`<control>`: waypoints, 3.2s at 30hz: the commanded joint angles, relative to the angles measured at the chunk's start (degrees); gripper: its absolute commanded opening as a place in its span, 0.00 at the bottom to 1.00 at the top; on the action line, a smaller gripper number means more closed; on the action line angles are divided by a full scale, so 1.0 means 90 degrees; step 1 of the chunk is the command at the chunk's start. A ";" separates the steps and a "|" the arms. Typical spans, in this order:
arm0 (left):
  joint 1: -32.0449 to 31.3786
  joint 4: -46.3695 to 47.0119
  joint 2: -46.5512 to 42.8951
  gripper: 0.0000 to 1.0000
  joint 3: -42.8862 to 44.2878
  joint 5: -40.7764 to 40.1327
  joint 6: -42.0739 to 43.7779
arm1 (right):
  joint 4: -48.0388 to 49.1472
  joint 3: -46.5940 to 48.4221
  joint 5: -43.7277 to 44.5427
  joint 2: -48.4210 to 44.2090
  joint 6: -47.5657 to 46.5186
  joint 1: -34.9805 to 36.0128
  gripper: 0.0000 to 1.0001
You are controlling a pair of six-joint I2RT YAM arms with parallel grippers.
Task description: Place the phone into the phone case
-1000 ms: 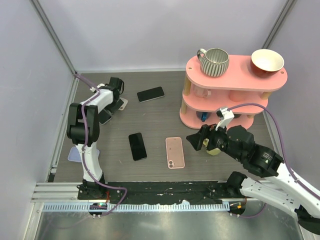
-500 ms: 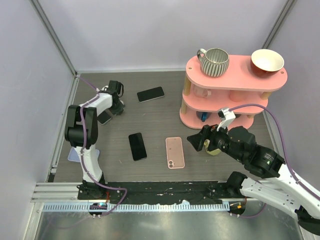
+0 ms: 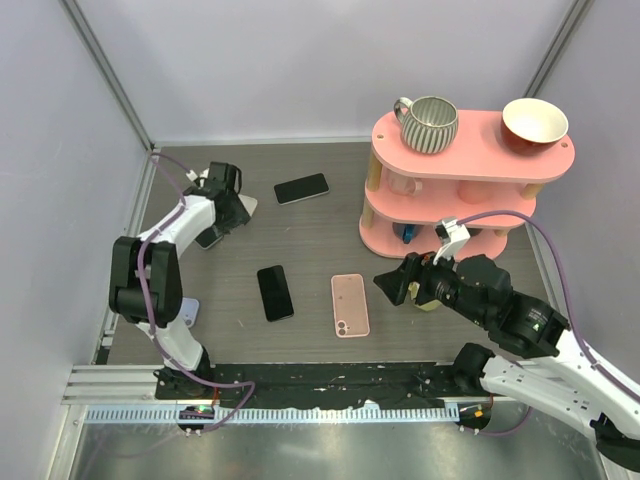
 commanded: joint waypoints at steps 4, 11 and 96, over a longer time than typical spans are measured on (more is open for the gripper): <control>0.0251 -0.0043 0.0430 0.60 0.0832 -0.1014 -0.0702 | 0.0247 0.0066 -0.0083 -0.0123 0.0015 0.0026 0.86; 0.0330 -0.1167 0.1907 0.54 0.2544 -0.1075 -0.1602 | 0.0061 0.0134 0.0014 -0.0220 -0.0024 0.0026 0.86; 0.1345 -0.1842 0.0502 0.98 0.1754 -0.0538 -0.0430 | -0.0398 0.0202 0.0629 -0.0631 -0.0170 0.0017 0.86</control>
